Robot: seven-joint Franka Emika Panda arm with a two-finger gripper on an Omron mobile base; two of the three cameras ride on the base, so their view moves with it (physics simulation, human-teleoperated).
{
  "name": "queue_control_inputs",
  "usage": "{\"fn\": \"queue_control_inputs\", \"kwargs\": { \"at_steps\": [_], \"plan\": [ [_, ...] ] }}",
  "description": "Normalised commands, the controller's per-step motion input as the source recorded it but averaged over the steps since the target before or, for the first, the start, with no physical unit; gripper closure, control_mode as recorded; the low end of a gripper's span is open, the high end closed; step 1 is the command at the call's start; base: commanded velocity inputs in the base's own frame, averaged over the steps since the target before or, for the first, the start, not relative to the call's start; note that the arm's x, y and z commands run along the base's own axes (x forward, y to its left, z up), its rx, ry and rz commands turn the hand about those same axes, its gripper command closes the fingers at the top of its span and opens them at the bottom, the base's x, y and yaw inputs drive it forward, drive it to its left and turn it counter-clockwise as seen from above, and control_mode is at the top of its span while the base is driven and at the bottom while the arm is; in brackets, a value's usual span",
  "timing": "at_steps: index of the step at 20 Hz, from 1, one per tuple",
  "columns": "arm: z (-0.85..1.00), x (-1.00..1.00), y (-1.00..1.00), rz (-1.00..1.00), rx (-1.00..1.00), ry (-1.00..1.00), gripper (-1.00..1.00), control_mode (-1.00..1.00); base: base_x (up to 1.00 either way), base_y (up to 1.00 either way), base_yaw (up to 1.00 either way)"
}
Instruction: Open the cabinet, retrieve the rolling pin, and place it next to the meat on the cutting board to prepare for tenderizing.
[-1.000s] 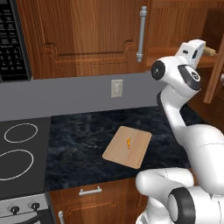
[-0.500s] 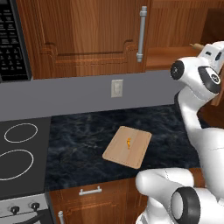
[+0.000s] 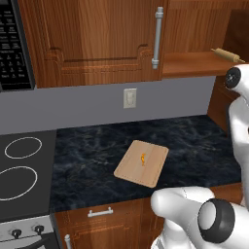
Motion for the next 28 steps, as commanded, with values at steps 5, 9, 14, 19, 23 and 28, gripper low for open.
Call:
{"fn": "queue_control_inputs", "kwargs": {
  "at_steps": [5, 9, 14, 19, 23, 28],
  "plan": [
    [-0.04, -0.04, -0.98, -0.07, 0.01, 0.0, -1.0, -1.0, 0.0, 0.0, 0.0],
    [-0.07, 0.0, -0.5, 0.0, 0.0, 0.0, -1.0, -1.0, 0.0, 0.0, 0.0],
    [-0.02, -0.13, -0.03, 0.0, 0.0, -0.02, -1.0, -1.0, 0.0, 0.0, 0.0],
    [-0.01, -0.38, 0.73, 0.02, 0.0, -0.11, -1.0, -1.0, 0.0, 0.0, 0.0],
    [0.0, -0.17, 0.93, 0.05, 0.05, -0.12, -1.0, -1.0, 0.0, 0.0, 0.0],
    [0.0, -0.02, 0.83, 0.06, 0.13, -0.11, -1.0, -1.0, 0.0, 0.0, 0.0]
  ]
}}
